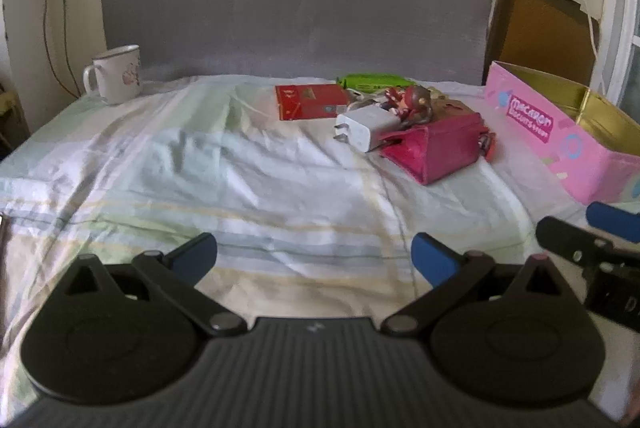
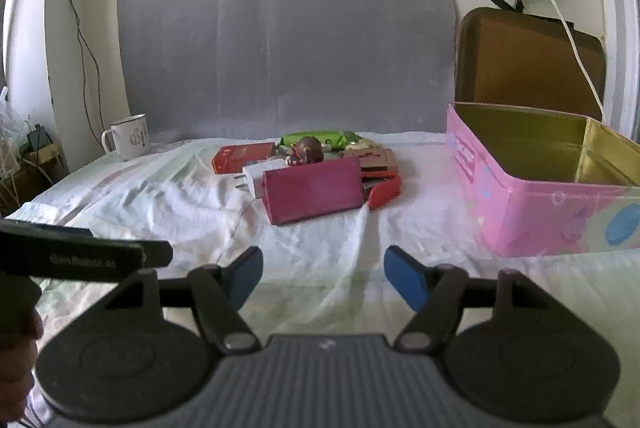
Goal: Organize rigid objects
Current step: 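Move the left tool toward the pink pouch on the bed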
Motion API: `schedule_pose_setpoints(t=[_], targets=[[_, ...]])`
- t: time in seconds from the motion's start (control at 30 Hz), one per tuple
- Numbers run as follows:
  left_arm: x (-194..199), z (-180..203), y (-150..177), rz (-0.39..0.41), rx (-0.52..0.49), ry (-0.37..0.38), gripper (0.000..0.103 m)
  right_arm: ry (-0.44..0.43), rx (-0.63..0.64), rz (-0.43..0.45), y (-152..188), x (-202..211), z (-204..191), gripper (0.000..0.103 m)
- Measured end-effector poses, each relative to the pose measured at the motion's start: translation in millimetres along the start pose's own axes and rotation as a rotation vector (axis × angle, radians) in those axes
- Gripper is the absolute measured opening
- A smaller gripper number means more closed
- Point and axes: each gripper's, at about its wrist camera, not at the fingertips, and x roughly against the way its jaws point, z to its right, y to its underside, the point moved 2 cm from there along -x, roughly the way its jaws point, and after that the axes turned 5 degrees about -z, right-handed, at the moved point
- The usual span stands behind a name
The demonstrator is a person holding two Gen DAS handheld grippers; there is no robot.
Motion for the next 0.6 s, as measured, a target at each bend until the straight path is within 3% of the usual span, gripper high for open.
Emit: schedule_pose_setpoints(t=[0.17,0.6], targets=[[1,-4,-1,0.033,0.014,0.004,0.103,0.001,0.004,0.023,-1,0,-1,0.066],[-14,0,-8,-0.051,0.015,0.065,0.099,0.004,-0.006,0.033,1,-4,4,0.060]])
